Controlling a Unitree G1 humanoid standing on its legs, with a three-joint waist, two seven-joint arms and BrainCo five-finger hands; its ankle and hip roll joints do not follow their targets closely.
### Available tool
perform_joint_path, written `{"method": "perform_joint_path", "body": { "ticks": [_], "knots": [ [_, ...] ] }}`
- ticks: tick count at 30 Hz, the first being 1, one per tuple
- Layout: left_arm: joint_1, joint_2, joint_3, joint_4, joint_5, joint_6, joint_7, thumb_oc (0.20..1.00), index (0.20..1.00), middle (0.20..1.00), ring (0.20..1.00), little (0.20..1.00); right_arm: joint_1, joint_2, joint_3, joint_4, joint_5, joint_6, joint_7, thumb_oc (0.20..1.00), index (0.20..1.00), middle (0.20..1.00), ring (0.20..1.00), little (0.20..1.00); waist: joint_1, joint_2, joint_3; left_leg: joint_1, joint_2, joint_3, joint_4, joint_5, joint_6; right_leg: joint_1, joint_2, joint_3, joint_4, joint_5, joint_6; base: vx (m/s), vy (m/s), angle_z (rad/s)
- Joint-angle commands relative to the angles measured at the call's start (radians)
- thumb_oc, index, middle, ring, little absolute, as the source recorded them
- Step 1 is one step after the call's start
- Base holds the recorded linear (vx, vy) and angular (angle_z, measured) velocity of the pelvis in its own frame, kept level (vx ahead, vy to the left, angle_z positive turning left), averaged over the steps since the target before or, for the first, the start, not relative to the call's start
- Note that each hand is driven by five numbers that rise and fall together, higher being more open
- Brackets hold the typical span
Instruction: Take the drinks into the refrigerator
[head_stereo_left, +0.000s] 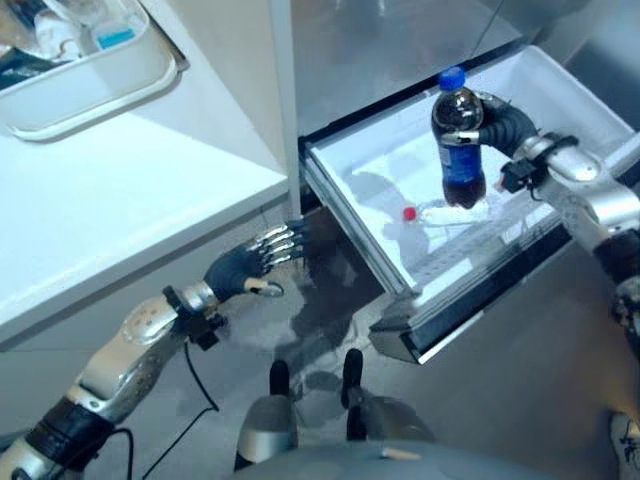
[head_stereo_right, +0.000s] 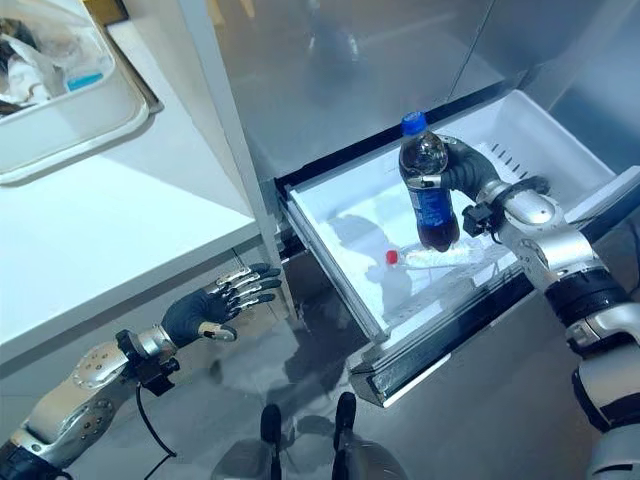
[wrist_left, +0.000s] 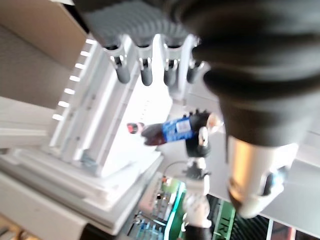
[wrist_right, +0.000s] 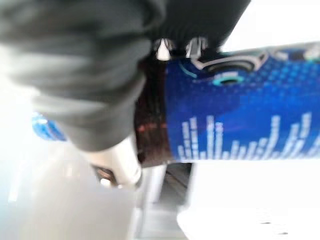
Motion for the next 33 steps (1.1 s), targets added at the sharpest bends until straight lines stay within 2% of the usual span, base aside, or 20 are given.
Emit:
{"method": "perform_joint_path", "body": {
  "ticks": [1,9,15,24,33],
  "knots": [
    [-0.002,0.04,-0.013,-0.128,-0.019,-0.075,-0.005,1.0,1.0,1.0,1.0,1.0,-0.205,-0.058,0.026,-0.02,-0.021,-0.088,-0.016,0.2,0.2,0.2,0.2,0.2,0.019,-0.003,-0.003,-0.058,0.003,-0.062,0.048,-0.007,0.014,-0.106,-0.045,-0.034,0.235,-0.072,0.096,-0.05,-0.012,0.09],
    [-0.05,0.056,-0.059,-0.134,0.007,-0.101,0.024,1.0,1.0,1.0,1.0,1.0,-0.186,0.008,0.079,0.043,-0.124,-0.073,-0.017,0.2,0.2,0.2,0.2,0.2,0.028,0.015,0.071,-0.13,0.003,-0.083,0.064,0.013,0.008,-0.167,-0.05,-0.046,0.256,-0.067,0.094,-0.04,-0.018,0.09],
    [-0.069,0.058,-0.074,-0.132,0.043,-0.117,0.047,1.0,1.0,1.0,1.0,1.0,-0.148,0.03,0.113,0.036,-0.183,-0.056,0.005,0.2,0.2,0.2,0.2,0.2,0.027,0.012,0.105,-0.142,0.002,-0.088,0.064,0.017,0.006,-0.177,-0.048,-0.048,0.255,-0.064,0.093,-0.02,-0.013,0.02],
    [-0.094,0.073,-0.079,-0.138,0.091,-0.141,0.09,1.0,1.0,1.0,1.0,1.0,-0.114,0.115,0.172,0.112,-0.341,-0.028,0.011,0.2,0.2,0.2,0.2,0.2,0.031,0.015,0.159,-0.152,0.004,-0.099,0.051,0.031,0.002,-0.186,-0.05,-0.059,0.25,-0.059,0.092,-0.03,-0.012,0.02],
    [-0.065,0.076,-0.046,-0.153,0.121,-0.149,0.127,1.0,1.0,1.0,1.0,1.0,-0.152,0.2,0.212,0.257,-0.469,-0.009,0.001,0.2,0.2,0.2,0.2,0.2,0.037,0.018,0.16,-0.23,0.004,-0.105,0.068,0.035,0.002,-0.255,-0.05,-0.063,0.255,-0.048,0.09,-0.03,-0.011,0.06]
  ]
}}
